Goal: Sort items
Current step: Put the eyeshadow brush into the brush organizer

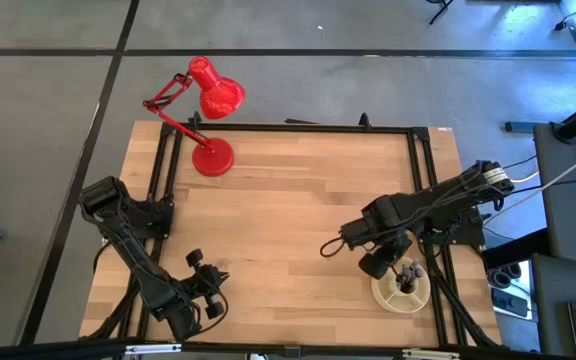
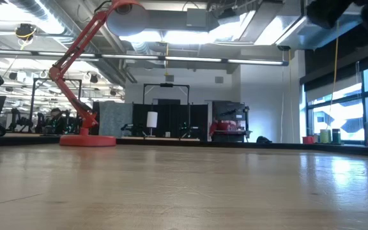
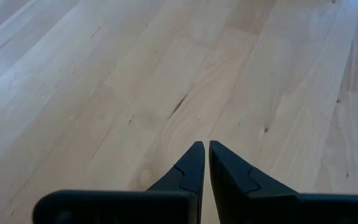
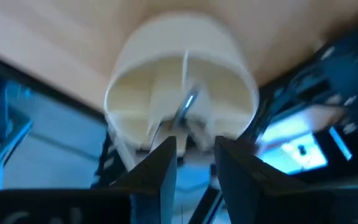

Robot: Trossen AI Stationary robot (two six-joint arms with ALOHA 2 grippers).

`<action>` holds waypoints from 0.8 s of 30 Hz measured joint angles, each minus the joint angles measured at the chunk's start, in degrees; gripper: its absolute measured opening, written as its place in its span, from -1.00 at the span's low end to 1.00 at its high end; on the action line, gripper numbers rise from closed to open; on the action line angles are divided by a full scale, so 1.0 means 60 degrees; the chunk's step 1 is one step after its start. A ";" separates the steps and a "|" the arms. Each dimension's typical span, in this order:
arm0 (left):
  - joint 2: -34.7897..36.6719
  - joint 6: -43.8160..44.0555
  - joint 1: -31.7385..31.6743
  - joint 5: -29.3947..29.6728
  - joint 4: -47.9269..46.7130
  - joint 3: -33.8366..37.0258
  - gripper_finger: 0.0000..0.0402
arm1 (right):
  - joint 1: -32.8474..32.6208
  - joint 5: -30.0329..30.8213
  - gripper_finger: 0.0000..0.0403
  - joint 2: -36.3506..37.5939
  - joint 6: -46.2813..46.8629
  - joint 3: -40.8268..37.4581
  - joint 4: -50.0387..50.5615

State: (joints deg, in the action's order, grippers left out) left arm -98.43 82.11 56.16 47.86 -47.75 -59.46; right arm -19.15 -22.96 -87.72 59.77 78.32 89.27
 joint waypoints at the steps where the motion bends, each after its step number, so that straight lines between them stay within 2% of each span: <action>1: 0.0000 0.0014 0.0000 0.0000 0.0000 0.0000 -0.90 | -0.0065 -0.0249 -0.47 0.0000 0.0025 0.0000 0.0030; 3: 0.0000 0.0010 0.0000 0.0000 -0.0003 0.0000 -0.90 | -0.0171 -0.0539 -0.50 0.0002 0.0035 0.0016 0.0137; 5: 0.0000 0.0013 0.0000 0.0001 -0.0004 0.0000 -0.90 | -0.0229 -0.0388 -0.55 0.0040 0.0037 0.0110 0.0135; 10: 0.0000 0.0010 0.0000 0.0113 -0.0007 0.0000 -0.90 | -0.0045 0.0830 -0.65 0.0047 0.0059 0.0794 0.0110; 14: 0.0000 -0.0041 0.0000 0.0366 -0.0025 0.0000 -0.90 | 0.0355 0.2523 -0.73 0.0058 -0.0051 0.1080 -0.0252; 17: 0.0000 -0.0048 -0.0007 0.0411 -0.0029 0.0000 -0.90 | 0.0693 0.2067 -0.84 -0.0133 -0.0326 0.0649 -0.0301; 20: 0.0000 -0.0066 -0.0007 0.0284 -0.0048 0.0000 -0.90 | 0.0903 0.1068 -0.97 -0.0416 -0.0668 0.0066 -0.0524; 24: 0.0003 -0.0067 0.0000 0.0273 -0.0105 0.0000 -0.90 | 0.0989 -0.0270 -0.94 -0.0778 -0.1059 -0.0259 -0.0484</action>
State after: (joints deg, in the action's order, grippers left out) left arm -98.42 81.71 56.16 49.50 -48.37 -59.46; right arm -13.22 -24.58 -92.39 53.41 76.77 86.37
